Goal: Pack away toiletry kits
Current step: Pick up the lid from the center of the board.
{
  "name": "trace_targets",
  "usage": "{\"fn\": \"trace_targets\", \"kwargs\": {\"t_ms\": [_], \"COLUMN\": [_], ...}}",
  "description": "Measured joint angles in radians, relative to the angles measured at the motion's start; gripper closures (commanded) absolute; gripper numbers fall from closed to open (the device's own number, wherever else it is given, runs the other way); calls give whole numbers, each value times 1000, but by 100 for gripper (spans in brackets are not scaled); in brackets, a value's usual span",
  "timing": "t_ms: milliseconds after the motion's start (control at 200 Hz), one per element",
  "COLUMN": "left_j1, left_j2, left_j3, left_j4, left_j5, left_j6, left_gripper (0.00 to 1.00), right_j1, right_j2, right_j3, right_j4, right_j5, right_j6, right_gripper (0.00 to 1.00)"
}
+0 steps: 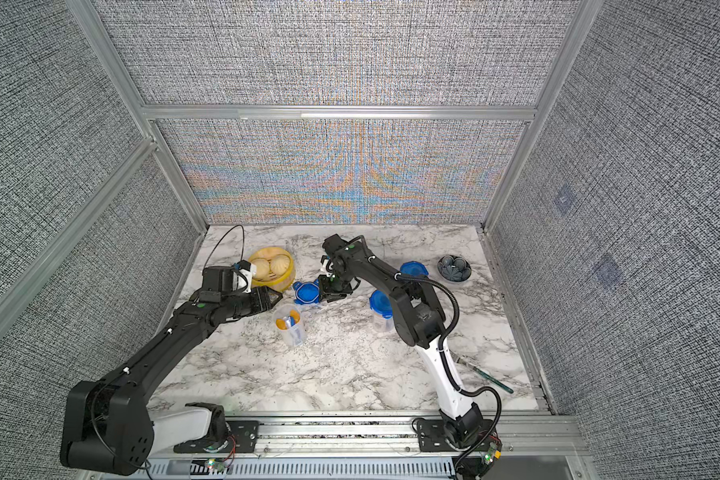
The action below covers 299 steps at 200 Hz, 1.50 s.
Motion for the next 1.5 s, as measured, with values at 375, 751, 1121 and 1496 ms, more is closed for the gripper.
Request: {"fn": "trace_targets", "kwargs": {"t_ms": [375,751,1121,1496], "left_j1": [0,0,0,-3], "left_j2": [-13,-3,-2,-39], "left_j3": [-4,-6,-13,-6], "left_j4": [-1,-1,-1,22], "left_j5": [0,0,0,-13], "left_j6": [18,22,23,-19], "left_gripper": [41,41,41,42], "right_j1": [-19,-24,-25,-53], "right_j2": [14,22,18,-180], "right_j3": [-125,-163,-237,-369], "right_j4": [217,350,484,535], "right_j5": [-6,-32,-79,8], "right_j6": [251,365,441,413], "right_gripper": [63,70,92,100]}}
